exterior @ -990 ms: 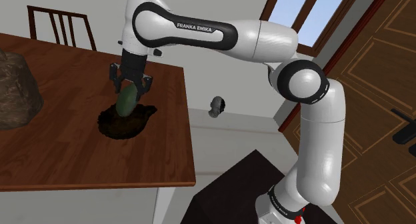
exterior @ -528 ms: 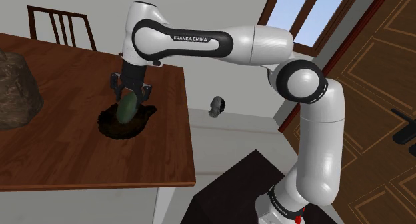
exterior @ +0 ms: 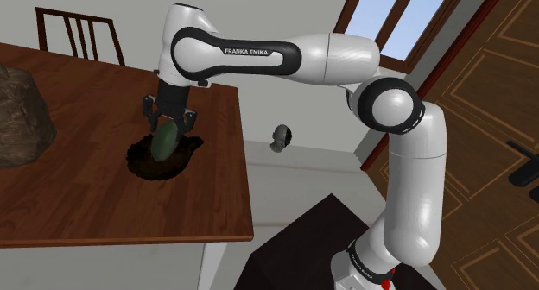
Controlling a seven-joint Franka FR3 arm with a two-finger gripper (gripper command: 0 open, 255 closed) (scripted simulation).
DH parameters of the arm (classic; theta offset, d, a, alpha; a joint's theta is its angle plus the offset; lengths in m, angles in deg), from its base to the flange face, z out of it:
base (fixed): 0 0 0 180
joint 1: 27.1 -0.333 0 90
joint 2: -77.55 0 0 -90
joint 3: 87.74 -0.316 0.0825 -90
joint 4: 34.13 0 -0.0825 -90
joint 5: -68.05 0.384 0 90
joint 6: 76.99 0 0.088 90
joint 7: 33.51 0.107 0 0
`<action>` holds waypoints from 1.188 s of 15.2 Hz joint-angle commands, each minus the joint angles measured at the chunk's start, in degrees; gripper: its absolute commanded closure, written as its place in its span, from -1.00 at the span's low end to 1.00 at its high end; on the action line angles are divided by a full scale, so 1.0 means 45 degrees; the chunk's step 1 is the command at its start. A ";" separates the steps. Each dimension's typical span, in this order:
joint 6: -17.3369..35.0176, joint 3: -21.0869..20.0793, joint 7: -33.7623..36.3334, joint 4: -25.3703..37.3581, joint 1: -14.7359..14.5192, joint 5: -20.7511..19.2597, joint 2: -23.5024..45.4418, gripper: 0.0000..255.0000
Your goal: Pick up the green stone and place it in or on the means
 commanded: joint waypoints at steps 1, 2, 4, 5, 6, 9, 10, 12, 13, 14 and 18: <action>0.0001 -0.0001 0.0000 0.0003 0.0001 0.0001 -0.0005 -1.00; 0.0001 -0.0001 0.0000 0.0004 0.0000 0.0000 -0.0004 -1.00; 0.0001 -0.0001 0.0000 0.0003 0.0001 0.0001 -0.0005 -1.00; 0.0001 -0.0001 0.0000 0.0004 0.0000 0.0001 -0.0005 -1.00; 0.0001 -0.0001 0.0000 0.0003 0.0000 0.0001 -0.0005 -1.00; -0.1202 -0.0035 -0.0051 0.1075 0.0020 0.0069 -0.0149 -1.00; -0.1538 -0.0039 -0.0059 0.1408 0.0011 0.0073 -0.0155 -1.00; -0.1538 -0.0040 -0.0059 0.1408 0.0011 0.0073 -0.0155 -1.00; -0.1536 -0.0040 -0.0059 0.1404 0.0012 0.0074 -0.0157 -1.00; -0.1537 -0.0040 -0.0059 0.1407 0.0011 0.0073 -0.0155 -1.00; -0.1538 -0.0039 -0.0059 0.1408 0.0011 0.0073 -0.0155 -1.00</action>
